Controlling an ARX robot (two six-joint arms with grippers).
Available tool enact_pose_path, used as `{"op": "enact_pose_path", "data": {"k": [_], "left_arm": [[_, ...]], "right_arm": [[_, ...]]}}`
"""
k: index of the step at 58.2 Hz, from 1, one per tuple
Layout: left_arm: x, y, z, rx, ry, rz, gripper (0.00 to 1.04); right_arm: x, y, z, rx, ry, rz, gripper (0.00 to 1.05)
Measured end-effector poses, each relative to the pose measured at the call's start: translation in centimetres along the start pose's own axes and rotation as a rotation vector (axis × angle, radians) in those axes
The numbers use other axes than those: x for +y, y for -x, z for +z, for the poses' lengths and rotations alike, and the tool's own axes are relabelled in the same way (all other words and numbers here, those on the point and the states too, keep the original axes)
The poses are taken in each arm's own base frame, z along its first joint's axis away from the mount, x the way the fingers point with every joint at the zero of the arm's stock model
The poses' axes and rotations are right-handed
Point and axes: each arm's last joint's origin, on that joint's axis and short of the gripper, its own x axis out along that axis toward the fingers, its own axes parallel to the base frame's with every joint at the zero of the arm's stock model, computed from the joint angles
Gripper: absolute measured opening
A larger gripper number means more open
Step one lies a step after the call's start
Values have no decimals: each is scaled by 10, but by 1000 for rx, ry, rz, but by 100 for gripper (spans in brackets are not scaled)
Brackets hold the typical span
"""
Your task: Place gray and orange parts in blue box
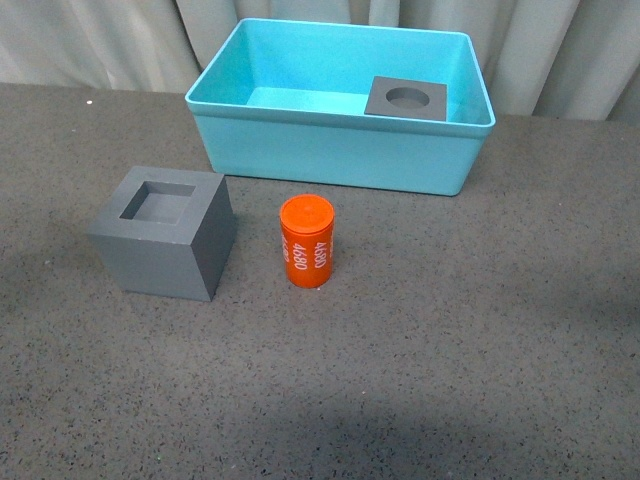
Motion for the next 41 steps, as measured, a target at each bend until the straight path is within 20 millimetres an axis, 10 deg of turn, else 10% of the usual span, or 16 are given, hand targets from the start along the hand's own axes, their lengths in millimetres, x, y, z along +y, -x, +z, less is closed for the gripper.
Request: {"op": "enact_pose_path", "data": {"k": [41], "left_arm": [[-37,-82,12,206,-94,-49,98]], "right_arm": [[0,0,0,0,0,0,95]]}}
